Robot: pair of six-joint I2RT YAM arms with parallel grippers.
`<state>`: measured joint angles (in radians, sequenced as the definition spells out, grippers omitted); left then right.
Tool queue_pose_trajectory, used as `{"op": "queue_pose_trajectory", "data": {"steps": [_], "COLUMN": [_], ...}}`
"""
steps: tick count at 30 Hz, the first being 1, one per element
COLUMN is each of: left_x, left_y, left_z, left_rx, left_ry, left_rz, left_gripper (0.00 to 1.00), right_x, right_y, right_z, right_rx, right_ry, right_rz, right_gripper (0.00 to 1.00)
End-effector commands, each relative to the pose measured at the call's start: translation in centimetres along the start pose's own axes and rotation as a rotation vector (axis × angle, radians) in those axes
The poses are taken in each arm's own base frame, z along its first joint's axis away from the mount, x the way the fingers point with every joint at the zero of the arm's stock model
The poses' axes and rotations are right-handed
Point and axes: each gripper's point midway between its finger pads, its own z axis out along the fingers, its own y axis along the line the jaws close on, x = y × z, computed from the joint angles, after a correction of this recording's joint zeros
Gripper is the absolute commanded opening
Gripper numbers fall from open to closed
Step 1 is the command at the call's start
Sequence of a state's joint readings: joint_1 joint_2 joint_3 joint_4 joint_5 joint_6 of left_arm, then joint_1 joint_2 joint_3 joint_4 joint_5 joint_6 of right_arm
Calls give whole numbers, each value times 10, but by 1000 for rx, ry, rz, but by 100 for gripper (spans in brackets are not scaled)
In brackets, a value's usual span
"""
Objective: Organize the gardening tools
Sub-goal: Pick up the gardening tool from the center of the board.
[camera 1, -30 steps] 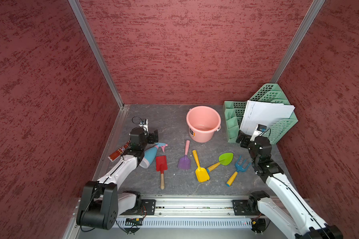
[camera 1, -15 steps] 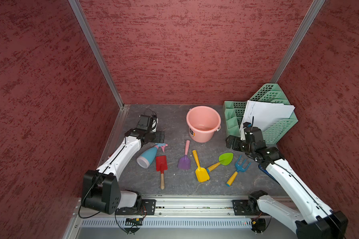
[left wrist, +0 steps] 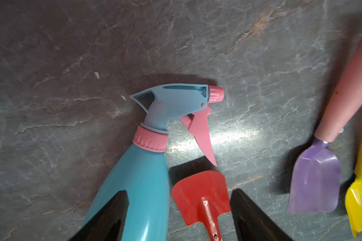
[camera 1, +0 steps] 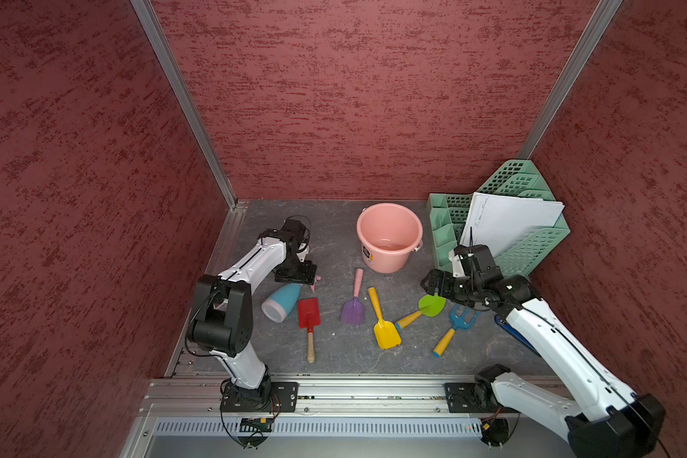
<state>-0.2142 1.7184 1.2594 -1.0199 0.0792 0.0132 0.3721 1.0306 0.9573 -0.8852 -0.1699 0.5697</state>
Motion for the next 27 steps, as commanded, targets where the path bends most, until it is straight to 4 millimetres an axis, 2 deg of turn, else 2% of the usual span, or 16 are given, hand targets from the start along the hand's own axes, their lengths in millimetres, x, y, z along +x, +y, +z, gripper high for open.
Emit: {"op": "queue_pose_trajectory", "data": {"steps": [1,9,27], "left_x": [-6,-25,-27], "left_y": [3,14,27], "left_z": [1,9,26], "left_rx": [-28,-100,-199], "left_ry": [21,32,95], "left_rz": [33,55,107], "left_gripper": [77,72,62], "right_x": [6,13,24], "right_y": [12,13,9], "right_z": [-5,2,16], "right_rx": [-53,-64,-63], "right_ry": [20,39,82], "right_rz": [27,41,63], "right_gripper": [98,98,98]}}
